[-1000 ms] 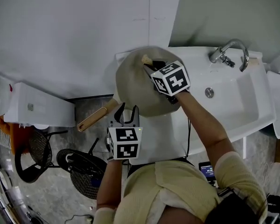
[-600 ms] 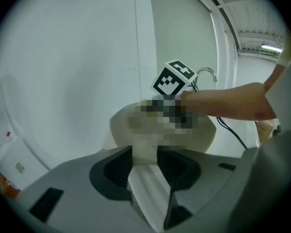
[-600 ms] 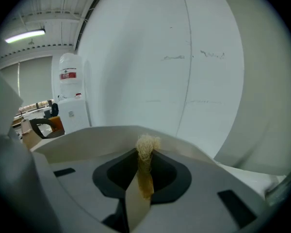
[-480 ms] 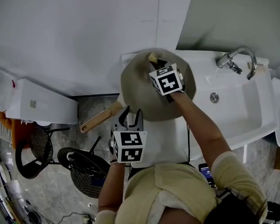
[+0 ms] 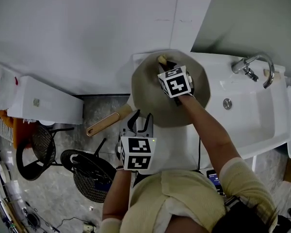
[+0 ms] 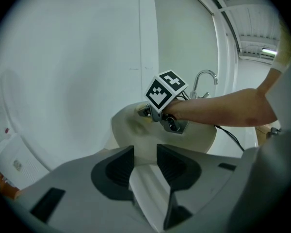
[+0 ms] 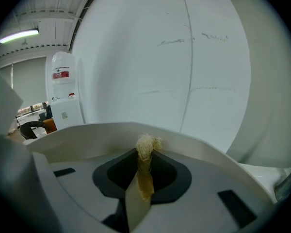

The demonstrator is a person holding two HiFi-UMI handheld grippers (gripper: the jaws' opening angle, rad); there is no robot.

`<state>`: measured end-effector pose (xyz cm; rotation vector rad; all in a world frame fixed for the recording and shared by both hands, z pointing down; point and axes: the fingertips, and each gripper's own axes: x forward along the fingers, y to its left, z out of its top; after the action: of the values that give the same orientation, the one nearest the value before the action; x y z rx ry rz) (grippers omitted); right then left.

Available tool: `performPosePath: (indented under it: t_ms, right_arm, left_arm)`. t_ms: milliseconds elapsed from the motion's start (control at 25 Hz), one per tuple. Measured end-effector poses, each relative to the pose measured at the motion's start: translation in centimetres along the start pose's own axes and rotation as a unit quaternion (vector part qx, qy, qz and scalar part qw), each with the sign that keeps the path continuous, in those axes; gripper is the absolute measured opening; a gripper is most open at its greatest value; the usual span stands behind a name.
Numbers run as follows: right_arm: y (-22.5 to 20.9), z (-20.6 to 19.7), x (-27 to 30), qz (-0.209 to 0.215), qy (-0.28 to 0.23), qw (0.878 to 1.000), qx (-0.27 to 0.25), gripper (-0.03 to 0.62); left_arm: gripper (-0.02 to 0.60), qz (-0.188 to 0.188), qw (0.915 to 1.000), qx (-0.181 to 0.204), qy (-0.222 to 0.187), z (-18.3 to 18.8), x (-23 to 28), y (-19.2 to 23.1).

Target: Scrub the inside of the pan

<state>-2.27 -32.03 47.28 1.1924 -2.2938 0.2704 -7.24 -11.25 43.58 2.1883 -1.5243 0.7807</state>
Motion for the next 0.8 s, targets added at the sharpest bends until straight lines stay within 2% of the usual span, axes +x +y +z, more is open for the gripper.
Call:
performPosePath:
  t_ms: [440,800]
  right_arm:
    - [3.5,0.6,0.8,0.061,-0.006,0.998,-0.011,0.078]
    - [6.7,0.9,0.3,0.116,-0.009,0.993,-0.035,0.078]
  left_arm:
    - [0.196,-0.012,0.9998,-0.013,-0.004,-0.1,0.0,0.1]
    - [0.196,-0.013,0.9999,-0.008,-0.003,0.0,0.0,0.0]
